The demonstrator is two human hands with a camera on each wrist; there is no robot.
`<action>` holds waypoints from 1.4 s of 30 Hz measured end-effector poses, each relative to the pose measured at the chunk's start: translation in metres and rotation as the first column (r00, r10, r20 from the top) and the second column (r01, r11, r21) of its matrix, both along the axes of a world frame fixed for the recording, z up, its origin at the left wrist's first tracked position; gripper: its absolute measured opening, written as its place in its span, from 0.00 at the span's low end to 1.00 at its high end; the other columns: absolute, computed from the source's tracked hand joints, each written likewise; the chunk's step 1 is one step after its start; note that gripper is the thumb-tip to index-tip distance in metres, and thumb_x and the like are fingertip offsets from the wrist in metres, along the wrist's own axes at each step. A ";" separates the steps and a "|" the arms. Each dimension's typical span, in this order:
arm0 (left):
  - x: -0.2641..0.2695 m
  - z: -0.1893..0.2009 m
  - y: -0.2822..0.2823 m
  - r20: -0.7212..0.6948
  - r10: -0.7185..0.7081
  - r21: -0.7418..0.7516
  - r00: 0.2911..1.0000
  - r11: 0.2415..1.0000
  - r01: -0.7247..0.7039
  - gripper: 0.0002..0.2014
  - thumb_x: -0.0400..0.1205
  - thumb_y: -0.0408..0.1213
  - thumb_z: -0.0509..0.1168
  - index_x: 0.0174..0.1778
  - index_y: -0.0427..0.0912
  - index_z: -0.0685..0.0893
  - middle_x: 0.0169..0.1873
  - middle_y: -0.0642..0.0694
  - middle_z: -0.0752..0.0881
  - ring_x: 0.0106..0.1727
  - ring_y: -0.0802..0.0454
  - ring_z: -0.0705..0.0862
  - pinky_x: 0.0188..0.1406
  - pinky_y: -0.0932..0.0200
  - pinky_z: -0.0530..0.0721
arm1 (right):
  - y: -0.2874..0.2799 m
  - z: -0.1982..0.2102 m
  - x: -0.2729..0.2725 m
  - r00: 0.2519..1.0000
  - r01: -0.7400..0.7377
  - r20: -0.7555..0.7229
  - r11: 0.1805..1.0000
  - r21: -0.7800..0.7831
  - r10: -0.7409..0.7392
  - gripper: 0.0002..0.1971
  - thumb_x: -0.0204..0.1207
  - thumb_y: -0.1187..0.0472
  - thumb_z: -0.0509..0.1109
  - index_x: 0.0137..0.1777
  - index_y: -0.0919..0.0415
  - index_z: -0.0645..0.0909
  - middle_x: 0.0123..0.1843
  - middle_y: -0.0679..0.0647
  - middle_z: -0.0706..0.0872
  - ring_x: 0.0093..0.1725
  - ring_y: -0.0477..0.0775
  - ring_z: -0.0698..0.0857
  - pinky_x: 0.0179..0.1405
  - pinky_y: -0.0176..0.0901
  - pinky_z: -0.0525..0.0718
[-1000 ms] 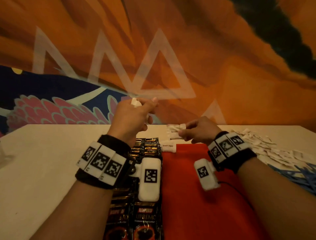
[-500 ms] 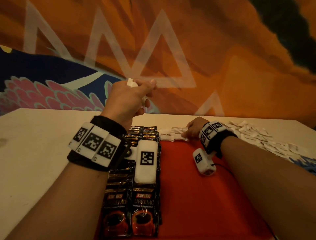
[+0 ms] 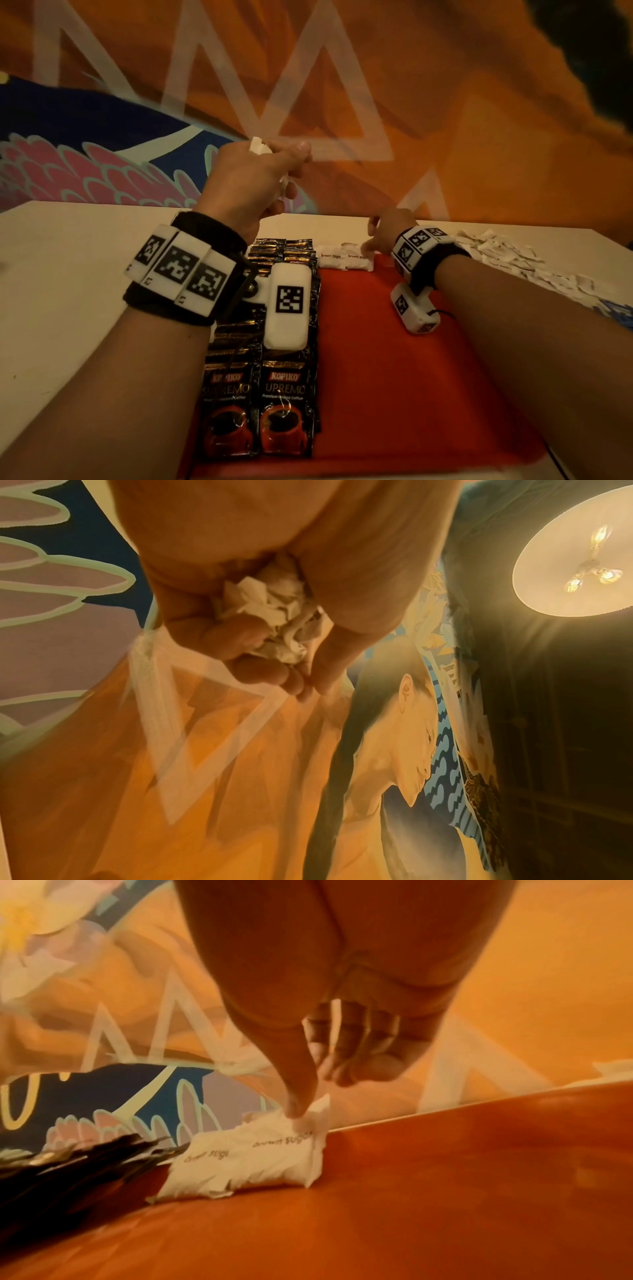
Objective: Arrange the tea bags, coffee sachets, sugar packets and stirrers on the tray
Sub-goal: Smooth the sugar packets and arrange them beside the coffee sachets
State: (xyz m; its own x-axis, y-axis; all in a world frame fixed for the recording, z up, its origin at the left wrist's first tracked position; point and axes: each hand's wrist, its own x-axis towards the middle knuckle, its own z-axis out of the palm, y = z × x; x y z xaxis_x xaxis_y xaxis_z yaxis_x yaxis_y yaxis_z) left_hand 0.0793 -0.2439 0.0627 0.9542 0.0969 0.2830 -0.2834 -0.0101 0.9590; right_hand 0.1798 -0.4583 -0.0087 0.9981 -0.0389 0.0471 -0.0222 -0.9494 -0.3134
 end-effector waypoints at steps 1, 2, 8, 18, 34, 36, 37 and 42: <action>0.000 0.000 0.000 0.000 -0.002 -0.003 1.000 1.000 0.002 0.12 0.82 0.45 0.72 0.52 0.39 0.89 0.37 0.49 0.86 0.32 0.55 0.81 0.19 0.66 0.72 | 0.001 0.001 -0.001 0.998 -0.053 0.032 0.999 0.011 0.053 0.09 0.69 0.62 0.83 0.44 0.60 0.85 0.36 0.50 0.82 0.42 0.52 0.82 0.36 0.40 0.79; 0.000 0.001 0.000 0.000 -0.003 -0.001 1.000 1.000 0.003 0.11 0.82 0.45 0.72 0.51 0.40 0.89 0.37 0.49 0.86 0.32 0.55 0.81 0.19 0.66 0.72 | 0.003 0.000 -0.002 0.993 -0.112 0.044 0.994 0.009 0.112 0.07 0.69 0.64 0.82 0.43 0.59 0.86 0.36 0.48 0.82 0.43 0.50 0.83 0.36 0.39 0.78; 0.000 0.001 -0.001 -0.005 -0.006 -0.014 1.000 1.000 0.006 0.10 0.82 0.44 0.73 0.50 0.40 0.89 0.36 0.49 0.85 0.30 0.56 0.80 0.18 0.67 0.70 | 0.013 -0.005 0.002 0.961 -0.268 -0.121 0.949 -0.168 0.250 0.15 0.64 0.71 0.82 0.45 0.51 0.89 0.44 0.45 0.85 0.44 0.48 0.84 0.38 0.41 0.82; -0.001 0.002 0.001 -0.026 -0.016 -0.032 1.000 0.999 0.016 0.10 0.83 0.46 0.70 0.46 0.43 0.90 0.38 0.48 0.85 0.32 0.56 0.80 0.18 0.66 0.70 | 0.008 0.007 -0.004 0.962 -0.269 0.003 0.956 -0.117 0.272 0.12 0.70 0.60 0.82 0.53 0.53 0.89 0.58 0.50 0.88 0.55 0.49 0.85 0.52 0.42 0.83; -0.009 -0.001 -0.010 -0.053 -0.372 -0.304 0.927 0.890 0.340 0.14 0.86 0.21 0.57 0.67 0.29 0.78 0.54 0.35 0.88 0.53 0.44 0.90 0.55 0.47 0.91 | 0.034 0.052 -0.099 0.824 -0.523 0.554 0.541 0.659 0.121 0.05 0.76 0.53 0.77 0.42 0.52 0.85 0.41 0.56 0.92 0.44 0.59 0.90 0.37 0.47 0.83; -0.011 -0.002 -0.014 -0.056 -0.390 -0.243 0.919 0.898 0.367 0.17 0.85 0.21 0.59 0.70 0.26 0.76 0.61 0.30 0.86 0.56 0.41 0.90 0.56 0.46 0.90 | 0.036 0.054 -0.102 0.829 -0.509 0.551 0.543 0.668 0.099 0.09 0.74 0.49 0.78 0.42 0.53 0.86 0.41 0.53 0.92 0.43 0.54 0.90 0.36 0.43 0.82; -0.013 -0.003 -0.016 -0.052 -0.399 -0.210 0.915 0.901 0.381 0.17 0.85 0.21 0.59 0.71 0.26 0.76 0.63 0.28 0.85 0.56 0.40 0.90 0.56 0.46 0.91 | 0.037 0.054 -0.103 0.833 -0.501 0.543 0.553 0.666 0.102 0.10 0.73 0.48 0.78 0.43 0.53 0.87 0.40 0.51 0.91 0.42 0.51 0.89 0.35 0.41 0.80; -0.015 -0.003 -0.021 -0.043 -0.403 -0.149 0.914 0.907 0.393 0.16 0.84 0.17 0.58 0.65 0.29 0.79 0.53 0.34 0.86 0.47 0.47 0.89 0.46 0.50 0.93 | 0.037 0.051 -0.103 0.892 -0.441 0.436 0.447 0.778 0.119 0.06 0.74 0.63 0.78 0.45 0.64 0.85 0.41 0.57 0.88 0.35 0.45 0.84 0.29 0.35 0.79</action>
State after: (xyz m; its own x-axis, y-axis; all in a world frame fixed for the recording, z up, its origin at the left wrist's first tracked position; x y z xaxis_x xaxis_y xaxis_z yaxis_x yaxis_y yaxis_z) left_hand 0.0642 -0.2645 0.0593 0.9385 -0.2625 0.2245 -0.1683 0.2199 0.9609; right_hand 0.0766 -0.4215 0.0419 0.9025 0.0597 0.4265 0.4305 -0.1492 -0.8902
